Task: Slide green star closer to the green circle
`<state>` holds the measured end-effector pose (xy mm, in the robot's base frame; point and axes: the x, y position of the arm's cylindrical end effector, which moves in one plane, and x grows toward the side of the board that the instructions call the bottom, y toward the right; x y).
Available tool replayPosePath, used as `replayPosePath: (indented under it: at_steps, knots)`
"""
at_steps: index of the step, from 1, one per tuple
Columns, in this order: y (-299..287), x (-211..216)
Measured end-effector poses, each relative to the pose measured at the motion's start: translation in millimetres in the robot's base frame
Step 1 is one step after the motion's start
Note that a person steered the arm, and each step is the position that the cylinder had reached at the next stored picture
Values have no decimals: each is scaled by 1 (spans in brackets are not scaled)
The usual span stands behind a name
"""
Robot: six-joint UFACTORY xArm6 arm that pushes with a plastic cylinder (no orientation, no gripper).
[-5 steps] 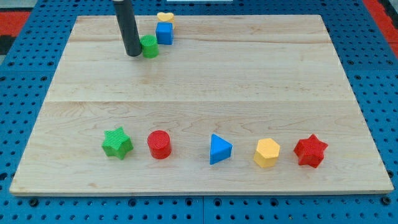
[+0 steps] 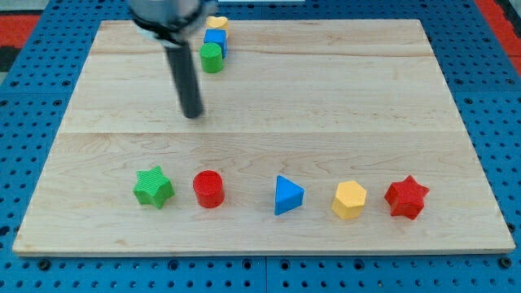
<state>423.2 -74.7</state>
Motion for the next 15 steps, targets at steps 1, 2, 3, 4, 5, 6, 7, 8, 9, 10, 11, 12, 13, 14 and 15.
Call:
replayPosePath:
  at_steps: [1,2,3,4,5,6,7,8,9,10,11,12,13,14,15]
  knots:
    - [2,53]
    - [-25,73]
    - [-4,73]
    - [-21,78]
    - [-39,92]
    - [-39,115]
    - [-41,144]
    - [-52,172]
    - [-70,159]
    - [-71,125]
    - [-95,103]
    - [-123,79]
    - [-109,50]
    - [-79,30]
    - [-67,8]
